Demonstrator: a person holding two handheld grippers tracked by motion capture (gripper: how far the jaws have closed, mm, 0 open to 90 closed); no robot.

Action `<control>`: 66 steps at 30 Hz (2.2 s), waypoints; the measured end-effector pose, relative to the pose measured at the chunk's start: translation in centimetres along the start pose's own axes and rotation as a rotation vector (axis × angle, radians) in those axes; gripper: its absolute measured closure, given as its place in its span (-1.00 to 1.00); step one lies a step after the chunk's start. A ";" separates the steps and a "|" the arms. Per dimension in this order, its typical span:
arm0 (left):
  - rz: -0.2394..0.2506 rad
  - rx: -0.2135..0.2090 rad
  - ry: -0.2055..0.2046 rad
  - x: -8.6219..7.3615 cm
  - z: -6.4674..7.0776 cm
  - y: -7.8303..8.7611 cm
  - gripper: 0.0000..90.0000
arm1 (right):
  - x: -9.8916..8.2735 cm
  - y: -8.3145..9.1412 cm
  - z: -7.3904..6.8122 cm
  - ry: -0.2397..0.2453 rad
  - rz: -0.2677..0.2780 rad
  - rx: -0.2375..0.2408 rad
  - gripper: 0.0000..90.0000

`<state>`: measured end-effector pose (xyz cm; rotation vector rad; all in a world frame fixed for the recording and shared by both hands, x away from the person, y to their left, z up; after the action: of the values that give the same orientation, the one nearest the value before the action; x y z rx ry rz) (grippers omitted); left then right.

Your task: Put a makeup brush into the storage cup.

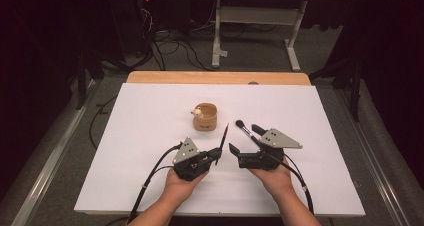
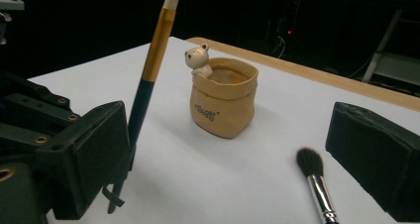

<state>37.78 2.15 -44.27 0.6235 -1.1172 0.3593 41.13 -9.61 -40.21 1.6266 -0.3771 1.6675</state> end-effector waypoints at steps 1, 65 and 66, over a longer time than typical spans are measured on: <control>0.003 -0.004 -0.002 -0.1 0.1 -0.1 0.88 | 0.0 0.0 -0.1 -0.005 0.000 0.004 -0.87; -0.004 -0.038 -0.006 -1.2 1.4 -0.9 0.88 | 0.4 0.0 -2.4 -0.240 0.088 0.228 0.85; -0.005 -0.038 -0.006 -1.2 1.4 -0.9 0.88 | 0.3 0.0 -2.4 -0.243 0.086 0.228 0.85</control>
<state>36.78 0.56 -45.23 0.5935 -1.1256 0.3314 39.45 -7.90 -40.23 2.0169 -0.3932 1.6272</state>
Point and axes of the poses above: each handheld gripper's, and its own axes: y roughly backward along the jaws, x roughly out of its top, z roughly to its right, the point moved 9 cm from there along -y, roughly forward along the jaws, and after that the axes turned 8 degrees about y, right-handed, at the moved point
